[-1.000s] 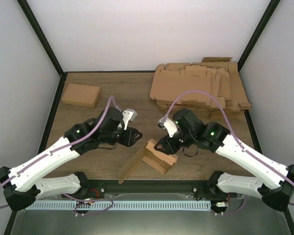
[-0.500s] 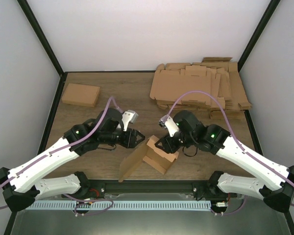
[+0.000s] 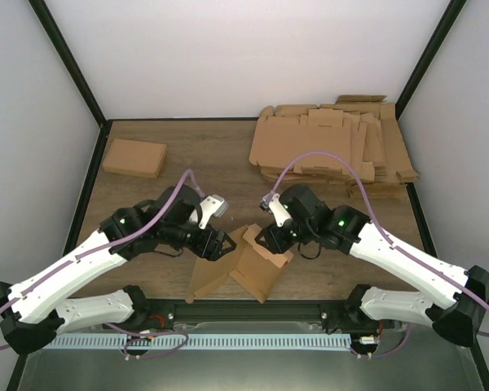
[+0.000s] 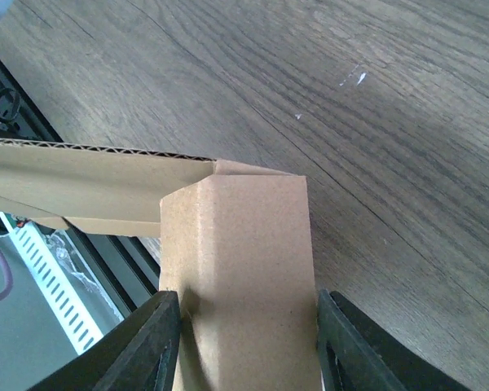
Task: Fold the paper box
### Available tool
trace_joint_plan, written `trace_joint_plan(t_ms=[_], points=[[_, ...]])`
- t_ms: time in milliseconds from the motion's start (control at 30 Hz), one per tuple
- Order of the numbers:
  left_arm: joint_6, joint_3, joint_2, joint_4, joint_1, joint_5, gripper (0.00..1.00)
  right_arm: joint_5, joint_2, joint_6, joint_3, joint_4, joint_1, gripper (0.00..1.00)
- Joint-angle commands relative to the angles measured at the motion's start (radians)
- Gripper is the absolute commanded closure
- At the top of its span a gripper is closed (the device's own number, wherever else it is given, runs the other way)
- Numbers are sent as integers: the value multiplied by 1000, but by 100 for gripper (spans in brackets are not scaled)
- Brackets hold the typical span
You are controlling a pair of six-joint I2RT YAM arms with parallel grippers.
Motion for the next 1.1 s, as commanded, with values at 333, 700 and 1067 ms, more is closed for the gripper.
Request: trace_joint_plan(t_ms=[333, 700, 1067], points=[[56, -6, 36, -141, 5, -170, 37, 46, 69, 48, -71, 42, 14, 58], [48, -94, 49, -13, 6, -244, 76, 122, 160, 120, -228, 265, 26, 69], [94, -95, 174, 123, 45, -334, 89, 238, 329, 176, -316, 458, 34, 77]])
